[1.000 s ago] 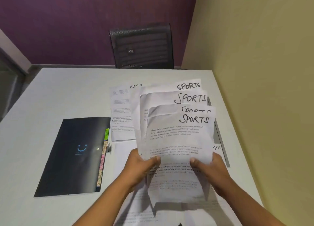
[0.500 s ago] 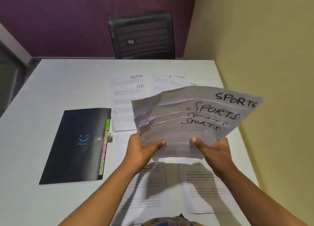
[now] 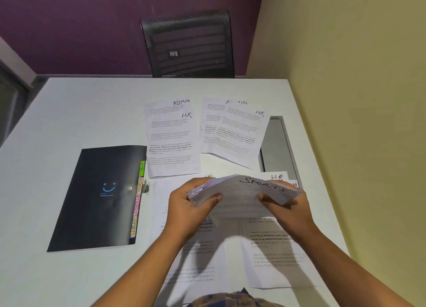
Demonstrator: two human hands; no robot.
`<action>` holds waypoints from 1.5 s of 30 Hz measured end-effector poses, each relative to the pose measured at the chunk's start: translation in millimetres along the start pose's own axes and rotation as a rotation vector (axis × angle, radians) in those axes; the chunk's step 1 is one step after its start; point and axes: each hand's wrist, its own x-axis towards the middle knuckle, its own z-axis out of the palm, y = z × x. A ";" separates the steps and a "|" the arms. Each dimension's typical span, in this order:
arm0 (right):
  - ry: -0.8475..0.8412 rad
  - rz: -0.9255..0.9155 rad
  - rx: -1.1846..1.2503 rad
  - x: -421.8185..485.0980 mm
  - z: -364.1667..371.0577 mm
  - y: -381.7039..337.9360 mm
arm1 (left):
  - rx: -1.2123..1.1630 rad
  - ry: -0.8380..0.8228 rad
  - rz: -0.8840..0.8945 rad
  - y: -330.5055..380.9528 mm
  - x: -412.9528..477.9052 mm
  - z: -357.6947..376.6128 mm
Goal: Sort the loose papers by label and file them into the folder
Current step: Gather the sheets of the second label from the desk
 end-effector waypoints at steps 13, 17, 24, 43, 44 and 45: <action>-0.014 -0.022 0.117 -2.0 9.0 -19.0 | -0.373 0.042 0.075 26.8 5.3 -4.6; -0.017 -0.063 0.103 -2.2 10.5 -10.1 | -0.293 0.008 0.115 21.4 3.6 -7.7; -0.041 0.028 0.038 0.3 19.9 9.4 | -0.112 -0.037 -0.048 -14.9 -4.5 -5.2; -0.134 0.037 -0.420 -0.1 49.2 21.8 | -0.104 -0.057 -0.252 -68.0 1.7 -46.4; -0.105 0.043 -0.437 -0.7 50.8 19.5 | -0.103 -0.074 -0.275 -70.8 -0.1 -51.7; -0.093 0.047 -0.453 -2.0 52.5 18.6 | -0.087 -0.090 -0.289 -72.9 -2.4 -56.7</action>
